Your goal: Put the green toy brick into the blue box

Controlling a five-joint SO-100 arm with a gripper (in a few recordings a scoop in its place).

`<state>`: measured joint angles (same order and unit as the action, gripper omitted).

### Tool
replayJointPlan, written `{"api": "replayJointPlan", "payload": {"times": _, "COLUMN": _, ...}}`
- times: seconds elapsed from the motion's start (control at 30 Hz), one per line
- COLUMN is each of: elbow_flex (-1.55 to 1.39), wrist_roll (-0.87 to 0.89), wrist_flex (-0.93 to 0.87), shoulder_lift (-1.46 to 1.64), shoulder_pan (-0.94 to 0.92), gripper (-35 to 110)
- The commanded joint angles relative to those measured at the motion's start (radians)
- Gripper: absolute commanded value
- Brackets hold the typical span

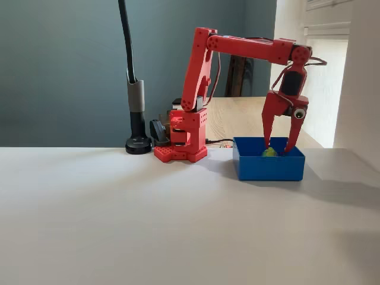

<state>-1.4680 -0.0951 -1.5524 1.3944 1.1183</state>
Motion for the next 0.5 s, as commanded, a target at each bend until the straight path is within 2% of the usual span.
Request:
{"api": "replayJointPlan", "payload": {"times": 0.0, "elbow_flex": -0.009, "wrist_roll": -0.031, "wrist_flex": -0.035, "shoulder_lift": 0.04, "shoulder_pan": 0.003, "gripper": 23}}
{"api": "replayJointPlan", "payload": {"times": 0.33, "elbow_flex": -0.026, "wrist_roll": -0.021, "wrist_flex": -0.071, "shoulder_lift": 0.049, "shoulder_pan": 0.0, "gripper": 13}}
{"api": "replayJointPlan", "payload": {"times": 0.47, "elbow_flex": 0.054, "wrist_roll": 0.028, "wrist_flex": -0.127, "shoulder_lift": 0.052, "shoulder_pan": -0.018, "gripper": 2}}
